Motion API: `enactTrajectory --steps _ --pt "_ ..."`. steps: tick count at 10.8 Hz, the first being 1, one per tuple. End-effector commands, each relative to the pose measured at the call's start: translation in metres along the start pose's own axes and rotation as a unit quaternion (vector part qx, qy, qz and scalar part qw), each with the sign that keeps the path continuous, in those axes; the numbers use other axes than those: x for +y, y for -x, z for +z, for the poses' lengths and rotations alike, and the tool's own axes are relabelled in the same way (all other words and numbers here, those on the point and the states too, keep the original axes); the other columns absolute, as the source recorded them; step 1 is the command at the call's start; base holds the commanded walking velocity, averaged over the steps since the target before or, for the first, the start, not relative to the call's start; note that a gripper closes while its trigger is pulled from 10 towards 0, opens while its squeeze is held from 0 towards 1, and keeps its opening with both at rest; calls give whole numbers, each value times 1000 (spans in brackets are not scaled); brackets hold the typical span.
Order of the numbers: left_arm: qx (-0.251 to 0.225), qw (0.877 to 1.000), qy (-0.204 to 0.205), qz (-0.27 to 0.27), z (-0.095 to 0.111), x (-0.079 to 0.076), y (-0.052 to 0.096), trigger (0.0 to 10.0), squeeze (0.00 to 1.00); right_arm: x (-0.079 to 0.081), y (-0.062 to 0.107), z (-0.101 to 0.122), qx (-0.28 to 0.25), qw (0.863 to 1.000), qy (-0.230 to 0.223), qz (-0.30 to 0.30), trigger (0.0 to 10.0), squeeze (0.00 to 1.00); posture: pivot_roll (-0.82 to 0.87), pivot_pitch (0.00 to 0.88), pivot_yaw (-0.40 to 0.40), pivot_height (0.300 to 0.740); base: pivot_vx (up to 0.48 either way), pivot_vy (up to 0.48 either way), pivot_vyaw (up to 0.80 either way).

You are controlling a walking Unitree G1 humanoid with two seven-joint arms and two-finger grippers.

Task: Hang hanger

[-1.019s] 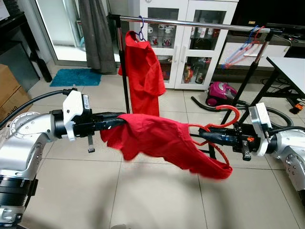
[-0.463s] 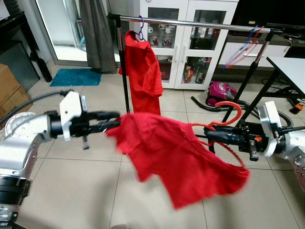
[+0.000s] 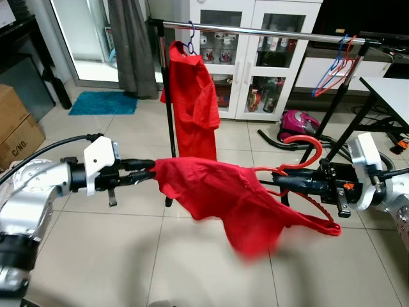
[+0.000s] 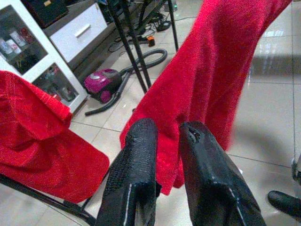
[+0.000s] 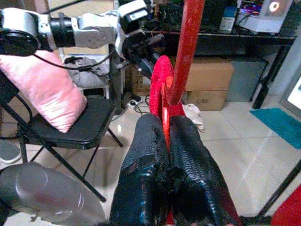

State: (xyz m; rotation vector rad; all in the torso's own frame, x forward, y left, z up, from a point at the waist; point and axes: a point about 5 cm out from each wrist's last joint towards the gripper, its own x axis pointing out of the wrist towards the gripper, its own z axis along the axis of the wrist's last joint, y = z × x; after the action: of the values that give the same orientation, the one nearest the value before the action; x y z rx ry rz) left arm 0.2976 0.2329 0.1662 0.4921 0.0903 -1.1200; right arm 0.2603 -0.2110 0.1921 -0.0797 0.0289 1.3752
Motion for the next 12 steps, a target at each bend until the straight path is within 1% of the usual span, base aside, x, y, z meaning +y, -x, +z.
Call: enactTrajectory --steps 1,2,3,4,6,9,10,12 --pt "2 1000 -9 -5 2 2 -3 10000 0 2 3 7 -1 1000 11 8 0 0 47 0 -3 740 0 0 0" --pt "-3 1000 -4 -12 1 3 -7 10000 0 3 3 9 0 1000 11 11 0 0 45 0 0 740 0 0 0" --pt "-8 1000 2 -24 1 3 -10 5647 0 4 2 9 0 1000 11 13 0 0 41 0 6 740 0 0 0" --pt "-9 1000 4 -27 0 4 -11 0 0 5 2 10 -1 1000 11 14 0 0 41 0 7 740 0 0 0" --pt "-17 999 17 -44 -1 4 -12 0 0 6 2 10 -2 1000 10 13 0 0 38 0 12 740 0 0 0" --pt "-18 998 25 -50 -2 3 -8 0 0 5 2 9 -3 1000 9 10 0 0 41 0 10 740 0 0 0" --pt "-18 998 26 -48 -2 3 -8 0 0 4 2 9 -3 1000 9 10 0 0 45 0 7 740 0 0 0" --pt "-14 999 35 -22 -7 4 1 0 0 2 3 8 2 1000 10 -2 0 0 43 0 10 740 0 0 0"
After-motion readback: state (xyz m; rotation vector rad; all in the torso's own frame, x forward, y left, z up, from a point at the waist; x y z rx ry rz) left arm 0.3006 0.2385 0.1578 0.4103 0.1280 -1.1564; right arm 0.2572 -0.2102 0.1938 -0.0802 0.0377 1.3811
